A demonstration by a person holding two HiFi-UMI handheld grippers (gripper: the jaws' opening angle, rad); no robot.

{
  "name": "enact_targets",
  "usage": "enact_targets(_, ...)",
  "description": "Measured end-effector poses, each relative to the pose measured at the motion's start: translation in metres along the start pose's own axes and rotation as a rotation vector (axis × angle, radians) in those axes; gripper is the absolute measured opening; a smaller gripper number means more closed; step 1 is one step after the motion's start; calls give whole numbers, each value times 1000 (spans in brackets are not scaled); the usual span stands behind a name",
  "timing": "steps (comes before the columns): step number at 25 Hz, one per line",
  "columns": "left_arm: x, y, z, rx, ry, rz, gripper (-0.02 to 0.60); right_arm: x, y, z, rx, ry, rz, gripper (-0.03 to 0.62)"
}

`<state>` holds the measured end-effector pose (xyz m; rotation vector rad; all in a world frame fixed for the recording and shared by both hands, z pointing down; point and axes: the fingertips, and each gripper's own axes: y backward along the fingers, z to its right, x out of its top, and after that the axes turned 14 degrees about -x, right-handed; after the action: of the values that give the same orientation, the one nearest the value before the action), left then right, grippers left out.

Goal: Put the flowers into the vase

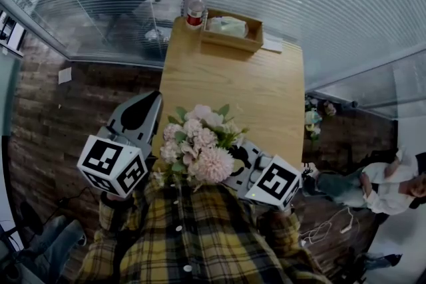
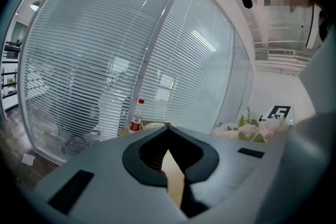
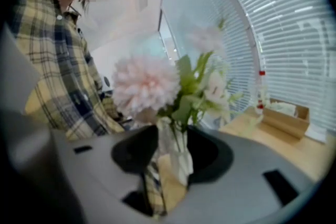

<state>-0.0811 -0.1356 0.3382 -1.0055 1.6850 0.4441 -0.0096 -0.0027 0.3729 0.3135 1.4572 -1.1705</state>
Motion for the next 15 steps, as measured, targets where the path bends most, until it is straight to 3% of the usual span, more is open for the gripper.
enact_targets(15, -4, -3, 3, -8, 4, -9, 11, -11, 16, 7, -36, -76, 17, 156)
